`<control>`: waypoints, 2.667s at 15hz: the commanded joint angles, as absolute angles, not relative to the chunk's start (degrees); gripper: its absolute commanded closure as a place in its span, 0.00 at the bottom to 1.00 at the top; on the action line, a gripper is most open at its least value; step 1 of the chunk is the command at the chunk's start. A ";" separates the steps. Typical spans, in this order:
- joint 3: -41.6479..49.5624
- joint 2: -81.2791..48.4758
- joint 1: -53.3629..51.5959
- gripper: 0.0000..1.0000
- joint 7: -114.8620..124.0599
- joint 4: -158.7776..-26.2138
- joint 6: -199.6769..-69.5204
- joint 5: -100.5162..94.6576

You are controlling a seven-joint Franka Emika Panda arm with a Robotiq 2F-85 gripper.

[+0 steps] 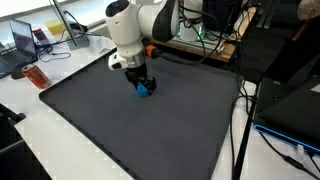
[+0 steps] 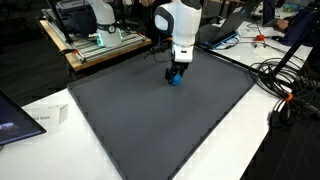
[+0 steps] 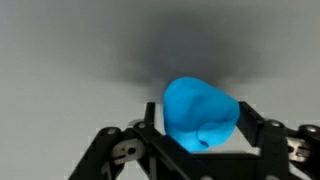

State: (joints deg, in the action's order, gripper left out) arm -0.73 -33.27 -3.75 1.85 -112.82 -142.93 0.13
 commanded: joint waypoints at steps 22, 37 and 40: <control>0.62 -33.42 -4.68 0.20 4.44 -110.29 -138.37 -1.50; 1.88 -24.53 -6.88 0.00 9.91 -112.53 -130.86 -6.22; 1.31 -23.05 -7.20 0.00 11.33 -111.77 -126.75 -6.05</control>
